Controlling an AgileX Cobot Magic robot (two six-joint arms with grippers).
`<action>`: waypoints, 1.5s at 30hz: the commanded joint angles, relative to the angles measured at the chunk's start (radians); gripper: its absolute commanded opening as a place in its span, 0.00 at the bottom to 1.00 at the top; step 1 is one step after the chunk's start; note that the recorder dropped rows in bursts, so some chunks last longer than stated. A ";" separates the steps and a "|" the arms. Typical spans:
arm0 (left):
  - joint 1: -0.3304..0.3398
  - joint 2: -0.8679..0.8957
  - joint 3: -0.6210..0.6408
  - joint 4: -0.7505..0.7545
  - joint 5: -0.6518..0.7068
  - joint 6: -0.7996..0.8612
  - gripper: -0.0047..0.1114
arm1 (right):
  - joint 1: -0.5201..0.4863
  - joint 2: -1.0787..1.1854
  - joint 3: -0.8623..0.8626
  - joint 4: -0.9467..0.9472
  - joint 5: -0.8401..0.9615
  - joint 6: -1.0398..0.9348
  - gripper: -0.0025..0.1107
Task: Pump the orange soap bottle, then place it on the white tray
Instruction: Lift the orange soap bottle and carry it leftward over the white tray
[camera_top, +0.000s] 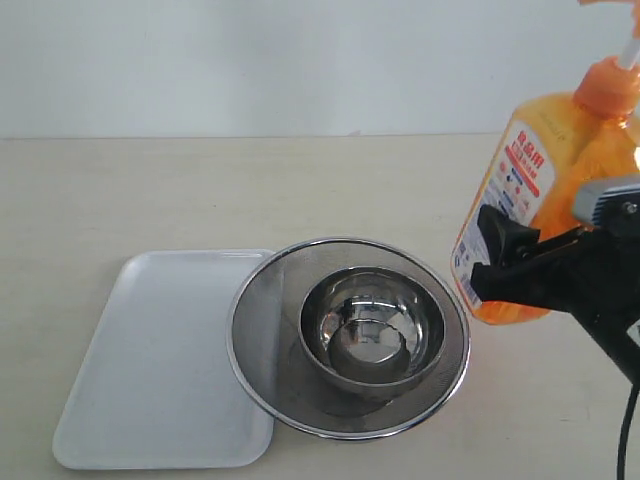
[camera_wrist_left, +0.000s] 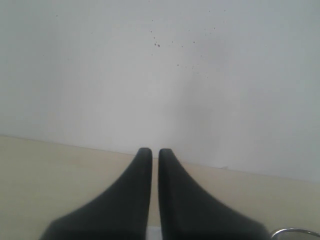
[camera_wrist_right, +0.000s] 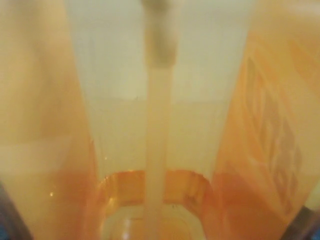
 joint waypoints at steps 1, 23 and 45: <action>0.003 -0.003 0.002 -0.004 -0.001 -0.008 0.08 | 0.002 -0.106 -0.026 -0.019 -0.081 -0.065 0.02; 0.003 -0.003 0.002 -0.004 -0.001 -0.008 0.08 | 0.512 0.033 -0.711 0.215 0.280 -0.505 0.02; 0.003 -0.003 0.002 -0.004 -0.001 -0.008 0.08 | 0.620 0.676 -1.048 0.534 0.087 -0.422 0.02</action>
